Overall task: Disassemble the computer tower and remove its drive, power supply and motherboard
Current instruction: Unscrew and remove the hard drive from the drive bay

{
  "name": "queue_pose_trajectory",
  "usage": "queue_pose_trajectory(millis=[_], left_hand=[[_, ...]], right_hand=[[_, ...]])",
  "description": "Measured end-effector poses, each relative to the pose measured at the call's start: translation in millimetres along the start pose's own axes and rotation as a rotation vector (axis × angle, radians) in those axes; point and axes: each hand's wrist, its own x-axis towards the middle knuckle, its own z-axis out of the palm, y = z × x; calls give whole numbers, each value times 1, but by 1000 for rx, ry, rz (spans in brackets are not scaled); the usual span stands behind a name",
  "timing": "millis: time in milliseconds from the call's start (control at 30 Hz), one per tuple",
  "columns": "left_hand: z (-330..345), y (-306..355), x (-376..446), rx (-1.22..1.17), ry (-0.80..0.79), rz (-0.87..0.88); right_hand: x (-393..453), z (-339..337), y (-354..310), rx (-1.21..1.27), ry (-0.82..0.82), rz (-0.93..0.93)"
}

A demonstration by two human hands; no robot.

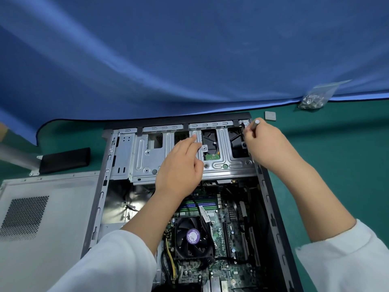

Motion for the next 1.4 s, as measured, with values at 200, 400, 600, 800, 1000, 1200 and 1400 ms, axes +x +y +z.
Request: queue_pose_trajectory(millis=[200, 400, 600, 800, 1000, 1200, 1400], left_hand=[[1, 0, 0, 10, 4, 7], [1, 0, 1, 9, 1, 8], [0, -1, 0, 17, 11, 25], [0, 0, 0, 17, 12, 29], [-1, 0, -1, 19, 44, 38], [-1, -2, 0, -24, 39, 44], [-6, 12, 13, -243, 37, 105]], right_hand=[[2, 0, -9, 87, 35, 50], [-3, 9, -8, 27, 141, 26], [-1, 1, -4, 38, 29, 35], [4, -10, 2, 104, 9, 73], [-4, -5, -4, 48, 103, 21], [2, -11, -8, -3, 31, 30], [5, -13, -12, -39, -29, 81]])
